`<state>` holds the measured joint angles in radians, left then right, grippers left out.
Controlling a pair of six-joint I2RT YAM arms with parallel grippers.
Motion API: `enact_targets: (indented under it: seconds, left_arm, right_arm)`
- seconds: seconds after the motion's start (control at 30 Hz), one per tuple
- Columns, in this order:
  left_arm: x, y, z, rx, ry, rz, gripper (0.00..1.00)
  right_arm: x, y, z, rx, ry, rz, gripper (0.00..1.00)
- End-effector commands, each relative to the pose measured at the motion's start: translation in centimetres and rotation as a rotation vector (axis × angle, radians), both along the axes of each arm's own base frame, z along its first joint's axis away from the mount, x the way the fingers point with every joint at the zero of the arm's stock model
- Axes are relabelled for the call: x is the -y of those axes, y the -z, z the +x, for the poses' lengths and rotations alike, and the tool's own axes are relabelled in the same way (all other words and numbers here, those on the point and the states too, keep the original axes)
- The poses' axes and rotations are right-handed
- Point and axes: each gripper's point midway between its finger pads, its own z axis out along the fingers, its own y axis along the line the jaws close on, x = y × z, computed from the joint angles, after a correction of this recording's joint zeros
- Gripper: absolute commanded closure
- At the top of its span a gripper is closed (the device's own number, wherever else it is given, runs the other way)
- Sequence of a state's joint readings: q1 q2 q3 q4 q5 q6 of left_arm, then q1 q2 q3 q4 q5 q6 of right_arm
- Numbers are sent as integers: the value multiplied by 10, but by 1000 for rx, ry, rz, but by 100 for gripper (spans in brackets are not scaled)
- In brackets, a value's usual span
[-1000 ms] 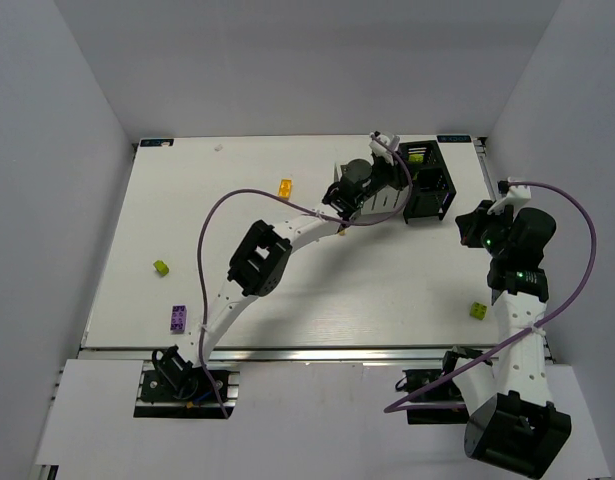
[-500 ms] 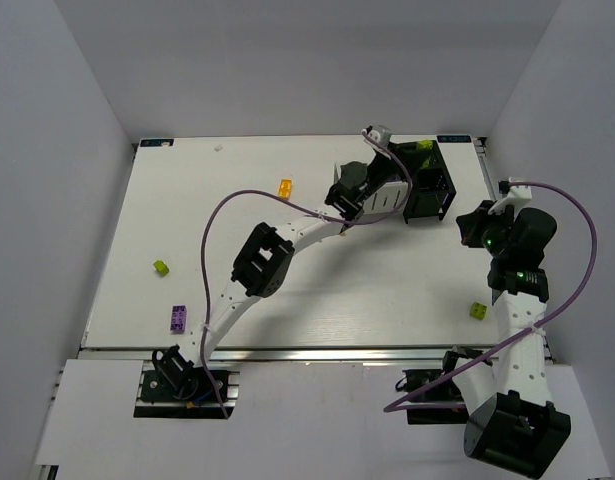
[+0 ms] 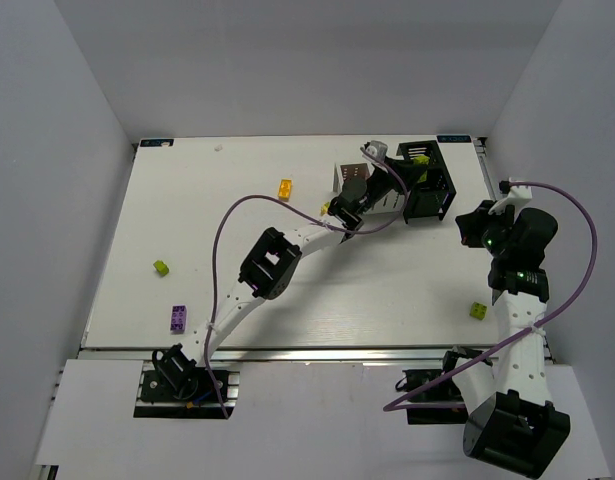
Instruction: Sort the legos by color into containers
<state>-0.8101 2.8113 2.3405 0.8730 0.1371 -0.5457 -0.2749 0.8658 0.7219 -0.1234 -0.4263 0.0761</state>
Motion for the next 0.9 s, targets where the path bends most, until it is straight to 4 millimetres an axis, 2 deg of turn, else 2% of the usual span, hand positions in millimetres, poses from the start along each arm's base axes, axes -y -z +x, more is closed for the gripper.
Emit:
enact_targets:
  seconds: [0.0,0.2,0.23,0.27,0.3,0.33,0.37,0.4,0.43,0.47,0.5,0.53,0.57,0.6,0.63,0.67,0.7,0.73,0.77,0.8,0.83,0.87]
  left_arm:
    - [-2,-48,-9,59,3,-81,100]
    - [3,-45,-15,57,20,-78,100]
    - [3,-49,-17,63,26,-81,100]
    - [2,-61,-21,78,38,-91,100]
    - [4,-66,-28,98,71,-80,100]
    - [5,-72,-33,111,92,-65,100]
    - [1,-104,-42,150,106,-66,100]
    - [2,-113,-47,155,124,-35,100]
    - [3,-112,-59,167,177,11,100]
    - [-12,-153,-67,207,177,11,100]
    - [-18,-164,-77,215,194,19,100]
    - [-23,-145,-80,180,221,69,100]
    - [-33,-151,-84,175,224,81,100]
    - [-51,-190,-102,201,225,64,100]
    - [-62,-193,-105,189,220,73,100]
    - [-70,-166,-108,125,232,117,100]
    - [-77,-164,-117,97,250,128,100]
    - [-97,-191,-128,110,246,107,100]
    - [-99,-167,-139,18,297,129,100]
    - [-113,-162,-136,-25,306,134,100]
    - [-127,-178,-148,-30,322,113,100]
    - [-134,-176,-158,-88,366,92,100]
  right_arm:
    - [-1,-8,4,37,-9,5,100]
    - [-1,-7,3,39,-17,5,100]
    - [-5,-6,3,39,-38,7,100]
    - [-8,-5,2,42,-68,-5,100]
    - [-15,-5,1,50,-116,-15,93]
    - [-22,-4,-2,53,-169,-22,80]
    - [-40,-5,-10,74,-301,-23,68]
    - [-49,-3,-16,98,-387,-64,44]
    - [-65,-4,-26,122,-500,-50,33]
    - [-69,-2,-30,138,-549,-70,22]
    - [-74,-3,-34,151,-594,-71,20]
    - [-82,-4,-41,172,-660,-63,18]
    - [-86,-3,-43,180,-693,-64,18]
    - [-87,0,-45,192,-722,-85,18]
    - [-89,0,-46,200,-741,-85,19]
    - [-94,-1,-47,209,-774,-73,20]
    - [-97,-3,-48,218,-793,-69,26]
    - [-100,-8,-48,227,-810,-51,33]
    - [-103,-10,-47,223,-824,-30,46]
    - [-107,-15,-48,230,-845,-6,66]
    - [-112,-24,-52,235,-884,49,73]
    - [-116,-26,-53,230,-913,81,74]
